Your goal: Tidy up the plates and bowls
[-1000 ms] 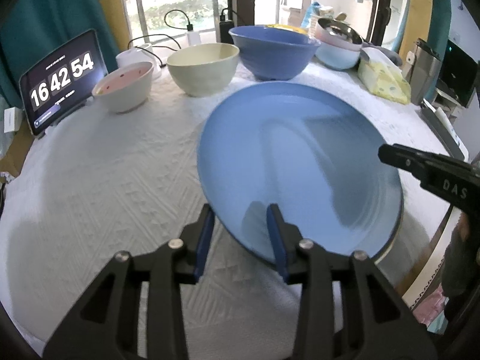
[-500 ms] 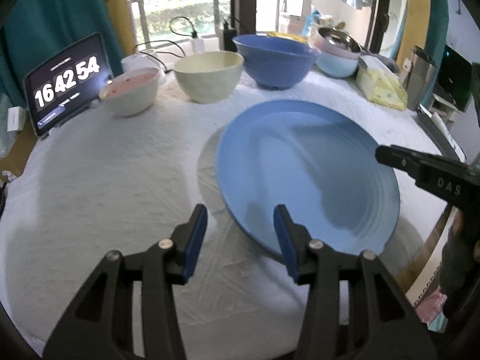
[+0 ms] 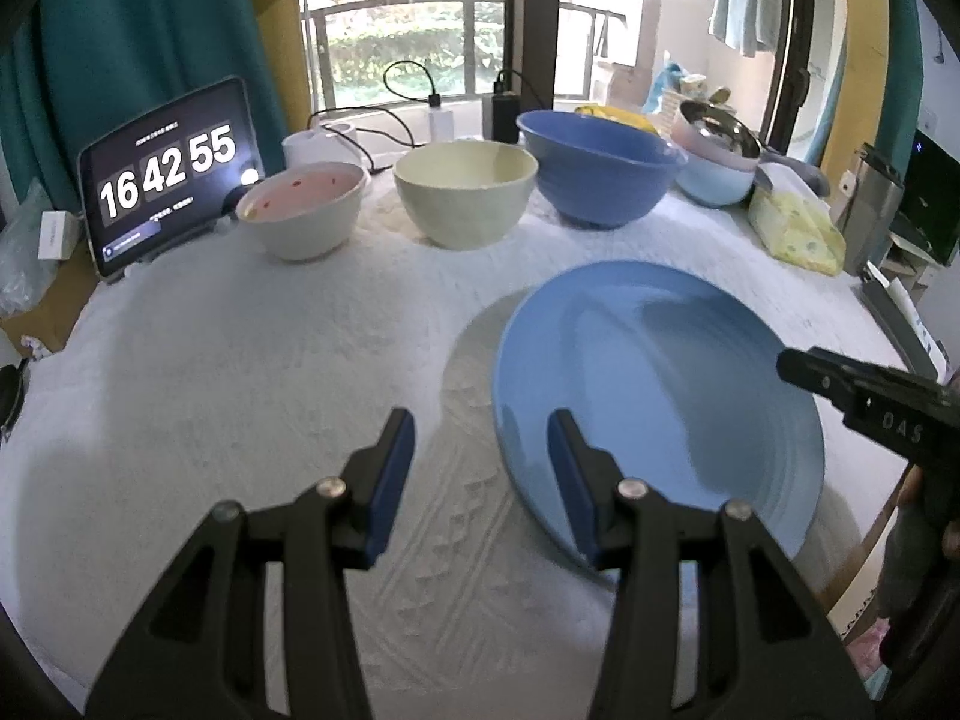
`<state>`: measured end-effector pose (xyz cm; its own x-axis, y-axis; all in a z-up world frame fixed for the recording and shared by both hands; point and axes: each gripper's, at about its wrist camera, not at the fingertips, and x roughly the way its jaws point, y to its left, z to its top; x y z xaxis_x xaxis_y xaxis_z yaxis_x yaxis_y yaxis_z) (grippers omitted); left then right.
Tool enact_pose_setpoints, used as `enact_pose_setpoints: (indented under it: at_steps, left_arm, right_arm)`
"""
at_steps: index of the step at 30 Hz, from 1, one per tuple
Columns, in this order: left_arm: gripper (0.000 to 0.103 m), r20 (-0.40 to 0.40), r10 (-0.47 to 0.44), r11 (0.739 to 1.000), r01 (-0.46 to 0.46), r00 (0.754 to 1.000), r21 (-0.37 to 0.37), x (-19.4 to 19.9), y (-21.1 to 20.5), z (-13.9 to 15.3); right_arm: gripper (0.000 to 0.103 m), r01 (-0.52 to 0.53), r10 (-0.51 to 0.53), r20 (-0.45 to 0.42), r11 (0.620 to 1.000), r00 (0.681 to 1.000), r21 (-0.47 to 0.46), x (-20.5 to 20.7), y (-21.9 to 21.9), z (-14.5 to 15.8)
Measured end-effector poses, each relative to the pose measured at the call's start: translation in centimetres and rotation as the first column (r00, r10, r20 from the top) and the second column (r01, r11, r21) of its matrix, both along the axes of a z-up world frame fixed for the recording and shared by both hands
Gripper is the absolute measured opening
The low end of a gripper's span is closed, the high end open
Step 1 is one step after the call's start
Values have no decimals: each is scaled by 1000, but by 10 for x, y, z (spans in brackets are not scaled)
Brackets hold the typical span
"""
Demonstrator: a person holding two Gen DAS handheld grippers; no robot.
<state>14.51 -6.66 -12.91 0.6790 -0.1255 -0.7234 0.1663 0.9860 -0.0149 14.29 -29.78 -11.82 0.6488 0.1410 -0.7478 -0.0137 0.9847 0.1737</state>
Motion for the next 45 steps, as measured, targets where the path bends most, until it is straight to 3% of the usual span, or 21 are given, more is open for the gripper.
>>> enact_pose_setpoints:
  at_steps: [13,20,22,24,26,29,30,36,40,45]
  left_arm:
    - [48,-107,17,1000,-18,994,-12,25,-6,-26]
    - [49,-109,-11,999,7,994,-32,29,-11,-31]
    - [53,-103,-22,999,17,994,-46,30,-13,-33]
    - [70,-105,-20,998,14,994,-56,31,-11,-34]
    - [80,-137,-16,994,1,990,-109,34,-8,-39]
    - [84,-183,-26,977,-14,983,-212,38,-1,-47]
    - [85,-176,-30,978,-8,984,-211,37,-2,-47]
    - [83,-168,-52,978,16,984,-206,33,-6,-47]
    - [59,-141,-100,973,67,985,-222,26,-11,-42]
    - [56,-127,-101,972,71,987,-223,23,-11,-41]
  right_arm:
    - [37,7,-5,-59,1000,998,31,18,-11,-19]
    - [38,10,0,-93,994,996,110,23,-20,-31]
    - [39,10,3,-94,991,996,133,23,-22,-32]
    - [39,10,3,-93,989,996,145,23,-22,-33]
    - [39,9,5,-87,988,996,152,22,-23,-33]
    - [39,13,-1,-78,987,997,160,20,-23,-34]
    - [40,12,0,-77,987,997,160,20,-23,-34]
    - [40,-17,31,-80,985,996,173,18,-17,-34]
    - [40,-23,36,-78,987,996,159,18,-14,-34]
    - [40,-25,37,-79,989,996,148,19,-13,-33]
